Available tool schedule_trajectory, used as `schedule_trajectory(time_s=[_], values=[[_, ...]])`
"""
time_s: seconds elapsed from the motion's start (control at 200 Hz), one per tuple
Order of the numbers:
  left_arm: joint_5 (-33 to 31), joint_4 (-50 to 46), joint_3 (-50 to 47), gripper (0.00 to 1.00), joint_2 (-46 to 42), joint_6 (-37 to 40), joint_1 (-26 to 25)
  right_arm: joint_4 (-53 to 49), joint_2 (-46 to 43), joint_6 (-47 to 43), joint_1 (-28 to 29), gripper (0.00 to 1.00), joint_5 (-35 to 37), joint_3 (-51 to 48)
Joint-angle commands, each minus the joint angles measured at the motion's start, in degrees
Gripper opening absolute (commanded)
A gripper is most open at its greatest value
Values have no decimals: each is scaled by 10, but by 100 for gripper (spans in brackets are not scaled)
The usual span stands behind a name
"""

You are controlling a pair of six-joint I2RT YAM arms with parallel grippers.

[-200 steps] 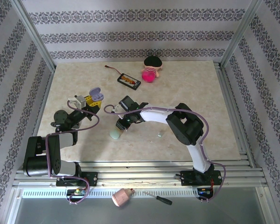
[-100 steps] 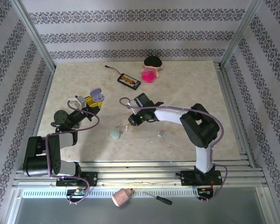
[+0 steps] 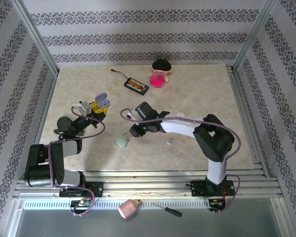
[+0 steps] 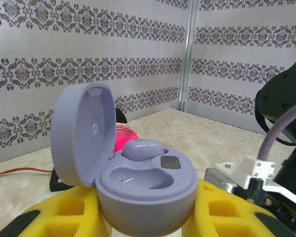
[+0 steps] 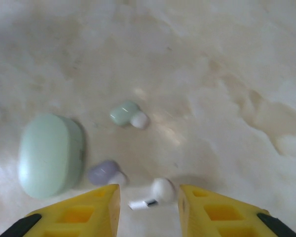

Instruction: Insert the wireless bluetooth earbuds into the charging case

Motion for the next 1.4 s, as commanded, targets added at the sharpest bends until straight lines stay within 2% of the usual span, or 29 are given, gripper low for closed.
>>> schedule_trajectory(time_s=[0.0, 0.185, 0.365, 0.515, 0.69, 0.964, 1.184, 1.394], values=[[-25, 29, -1, 14, -6, -5, 5, -3, 27, 1, 21, 36, 6, 25], [-43, 11, -3, 13, -14, 4, 10, 9, 66, 1, 29, 40, -37, 40], [-43, 11, -6, 14, -16, 5, 10, -19, 100, -12, 29, 41, -47, 65], [-43, 10, -6, 14, -16, 6, 10, -27, 99, -11, 29, 41, -67, 62], [-41, 16, -5, 14, -11, 3, 10, -34, 88, -1, 29, 36, -88, 52], [-40, 14, -5, 14, -12, 3, 10, -37, 61, 8, 24, 35, -114, 39], [-37, 17, -8, 14, -15, 2, 10, -37, 82, 3, 7, 35, -120, 65], [-37, 11, -8, 13, -20, 7, 10, -50, 121, -19, 1, 38, -163, 103]])
